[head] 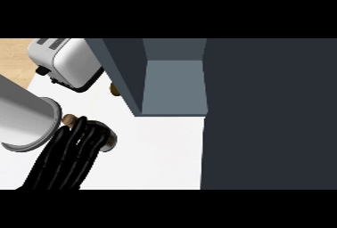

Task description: Pick up the wine, place it into the cabinet and close the cabinet

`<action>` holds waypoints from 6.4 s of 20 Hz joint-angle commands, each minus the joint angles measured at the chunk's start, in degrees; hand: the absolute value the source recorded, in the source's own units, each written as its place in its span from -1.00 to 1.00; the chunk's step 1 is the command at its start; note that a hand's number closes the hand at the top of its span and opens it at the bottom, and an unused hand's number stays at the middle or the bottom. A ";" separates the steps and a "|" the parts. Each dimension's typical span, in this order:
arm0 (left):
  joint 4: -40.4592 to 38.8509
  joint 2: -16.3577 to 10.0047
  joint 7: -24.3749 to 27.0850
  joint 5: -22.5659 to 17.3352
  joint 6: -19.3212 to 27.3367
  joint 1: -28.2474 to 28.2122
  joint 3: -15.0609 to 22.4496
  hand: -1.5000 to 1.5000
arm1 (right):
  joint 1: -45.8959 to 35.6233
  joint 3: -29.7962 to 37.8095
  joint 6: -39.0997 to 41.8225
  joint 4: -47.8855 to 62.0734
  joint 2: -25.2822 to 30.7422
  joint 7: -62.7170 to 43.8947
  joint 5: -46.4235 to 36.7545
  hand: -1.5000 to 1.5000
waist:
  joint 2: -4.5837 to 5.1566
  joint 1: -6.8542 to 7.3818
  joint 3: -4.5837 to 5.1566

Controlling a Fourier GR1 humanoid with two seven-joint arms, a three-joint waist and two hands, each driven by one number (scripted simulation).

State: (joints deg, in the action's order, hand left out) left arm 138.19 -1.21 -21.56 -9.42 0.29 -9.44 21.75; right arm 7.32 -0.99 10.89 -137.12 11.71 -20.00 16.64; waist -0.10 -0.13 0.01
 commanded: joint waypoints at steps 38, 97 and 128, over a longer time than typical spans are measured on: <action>-16.25 -8.09 -2.57 -21.51 -13.57 2.66 -35.07 -1.00 | -5.37 -1.51 -5.29 -10.10 -2.35 -11.66 -0.03 -1.00 | -0.03 -0.09 0.04; -81.94 -8.93 48.35 2.32 -27.87 15.33 -35.00 -1.00 | -12.01 3.64 -5.38 -10.89 -1.94 -19.29 3.75 -1.00 | 0.06 -0.45 0.04; -86.51 -6.61 60.03 7.40 -17.90 17.80 -32.84 1.00 | -13.29 1.37 -5.25 -8.51 -3.55 -18.15 -0.02 -1.00 | -0.23 0.33 0.02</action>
State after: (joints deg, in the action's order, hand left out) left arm 49.65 -8.83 36.78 -2.48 -23.46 12.09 -9.52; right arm -5.78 2.12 7.84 -137.78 8.72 -34.11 16.05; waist -0.32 -0.28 -0.08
